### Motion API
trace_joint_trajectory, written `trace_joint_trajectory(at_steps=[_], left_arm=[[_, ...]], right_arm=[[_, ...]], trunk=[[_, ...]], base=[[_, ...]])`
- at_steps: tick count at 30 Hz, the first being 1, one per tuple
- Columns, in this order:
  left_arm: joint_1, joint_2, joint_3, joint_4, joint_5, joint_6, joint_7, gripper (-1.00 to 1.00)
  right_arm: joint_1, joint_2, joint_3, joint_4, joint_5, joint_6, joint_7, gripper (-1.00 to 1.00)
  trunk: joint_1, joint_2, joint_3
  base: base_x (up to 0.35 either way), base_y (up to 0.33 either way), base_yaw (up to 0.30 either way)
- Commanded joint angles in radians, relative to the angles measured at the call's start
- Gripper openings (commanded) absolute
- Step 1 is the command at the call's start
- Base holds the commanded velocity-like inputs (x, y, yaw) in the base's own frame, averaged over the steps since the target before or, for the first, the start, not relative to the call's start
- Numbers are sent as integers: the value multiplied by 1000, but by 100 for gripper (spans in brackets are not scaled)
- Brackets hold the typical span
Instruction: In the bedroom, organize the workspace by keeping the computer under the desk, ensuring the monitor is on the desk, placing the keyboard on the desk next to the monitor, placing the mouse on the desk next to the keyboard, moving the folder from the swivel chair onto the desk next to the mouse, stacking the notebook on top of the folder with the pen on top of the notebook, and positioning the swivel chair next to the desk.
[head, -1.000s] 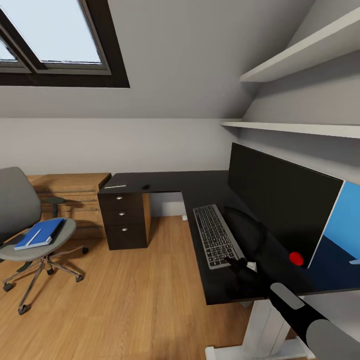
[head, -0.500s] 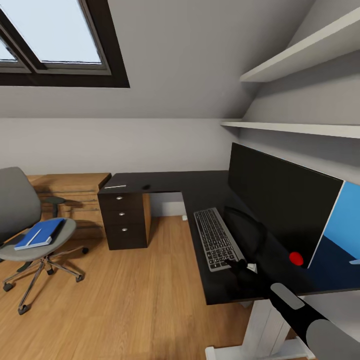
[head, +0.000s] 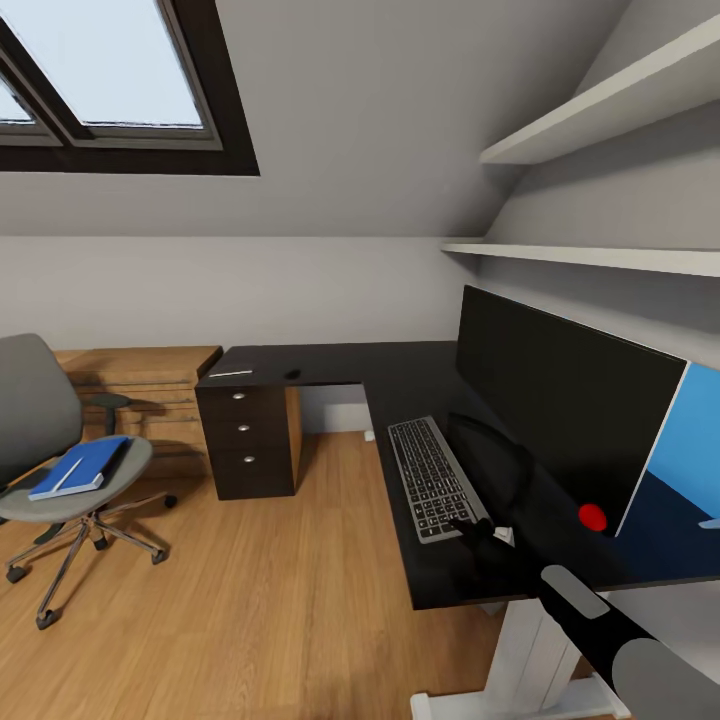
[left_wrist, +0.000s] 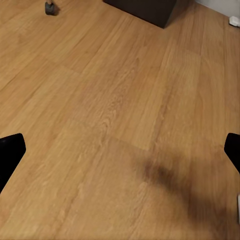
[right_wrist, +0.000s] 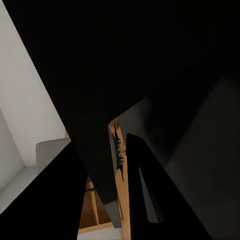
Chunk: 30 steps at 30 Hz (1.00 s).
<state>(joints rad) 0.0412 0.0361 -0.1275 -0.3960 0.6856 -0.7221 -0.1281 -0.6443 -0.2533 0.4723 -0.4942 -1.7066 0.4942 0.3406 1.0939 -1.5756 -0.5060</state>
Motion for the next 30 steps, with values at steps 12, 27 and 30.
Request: trace_joint_trajectory(at_steps=[12, 27, 30], left_arm=[[0, 2, -4, -1, 11, -2, -4, 100], [0, 1, -4, -1, 11, -2, -4, 100], [0, 1, -4, -1, 11, -2, -4, 100]], right_arm=[[0, -1, 9, 2, 4, 0, -18, 100], [0, -1, 9, 2, 4, -2, -23, 100], [0, -1, 9, 2, 4, -2, -23, 100]], trunk=[[0, 0, -1], [0, 0, -1], [0, 0, -1]], base=[[0, 0, 0], [0, 0, 0], [0, 0, 0]])
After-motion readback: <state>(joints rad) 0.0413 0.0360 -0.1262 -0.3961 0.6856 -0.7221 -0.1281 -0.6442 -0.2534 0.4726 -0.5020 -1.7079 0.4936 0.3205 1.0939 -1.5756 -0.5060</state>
